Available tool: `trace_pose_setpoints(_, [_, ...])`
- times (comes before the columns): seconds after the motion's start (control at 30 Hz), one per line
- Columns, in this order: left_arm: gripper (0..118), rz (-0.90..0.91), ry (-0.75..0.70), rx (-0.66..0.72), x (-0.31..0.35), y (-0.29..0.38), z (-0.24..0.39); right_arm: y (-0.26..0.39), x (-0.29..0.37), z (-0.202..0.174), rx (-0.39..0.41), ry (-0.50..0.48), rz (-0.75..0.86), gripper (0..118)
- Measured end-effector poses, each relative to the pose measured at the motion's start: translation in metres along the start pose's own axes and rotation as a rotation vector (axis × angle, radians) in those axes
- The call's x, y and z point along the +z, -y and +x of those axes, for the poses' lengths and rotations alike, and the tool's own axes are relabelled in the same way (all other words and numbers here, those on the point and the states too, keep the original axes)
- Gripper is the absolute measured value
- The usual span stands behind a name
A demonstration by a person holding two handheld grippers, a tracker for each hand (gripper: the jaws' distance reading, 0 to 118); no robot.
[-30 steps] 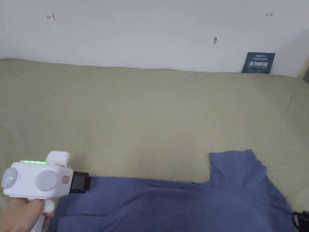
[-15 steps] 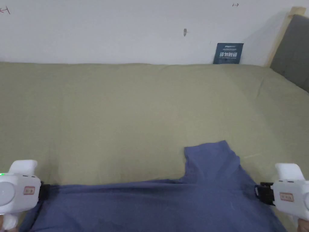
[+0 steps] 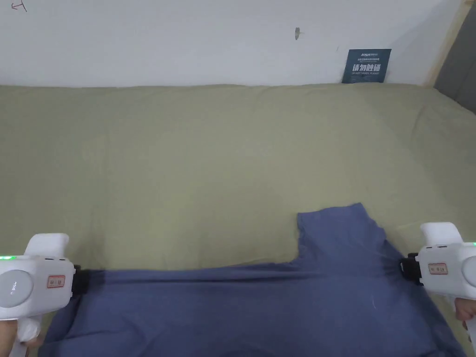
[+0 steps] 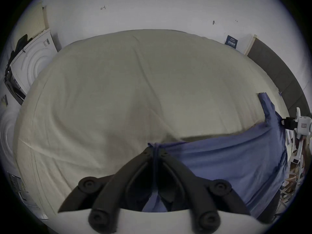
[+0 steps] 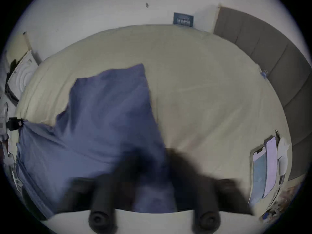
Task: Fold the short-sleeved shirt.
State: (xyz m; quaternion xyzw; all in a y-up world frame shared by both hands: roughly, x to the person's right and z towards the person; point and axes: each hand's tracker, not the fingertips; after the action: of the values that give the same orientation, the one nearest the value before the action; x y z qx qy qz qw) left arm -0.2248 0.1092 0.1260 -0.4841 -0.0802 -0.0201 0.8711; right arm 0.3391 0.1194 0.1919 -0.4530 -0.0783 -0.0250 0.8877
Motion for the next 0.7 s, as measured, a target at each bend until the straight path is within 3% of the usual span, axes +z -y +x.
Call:
trace_pose_setpoints(0.33, [5, 0.124, 0.038, 0.006, 0.112, 0.036, -0.012, 0.03, 0.118, 0.004, -0.02, -0.056, 0.12, 0])
trace_pose_setpoints(0.5, [5, 0.165, 0.055, 0.016, 0.159, 0.08, -0.017, 0.076, 0.181, 0.003, -0.025, -0.072, 0.179, 0])
trace_pose_setpoints(0.7, [5, 0.175, 0.052, -0.004, 0.19, 0.145, -0.021, 0.14, 0.213, 0.0, -0.026, -0.08, 0.176, 0])
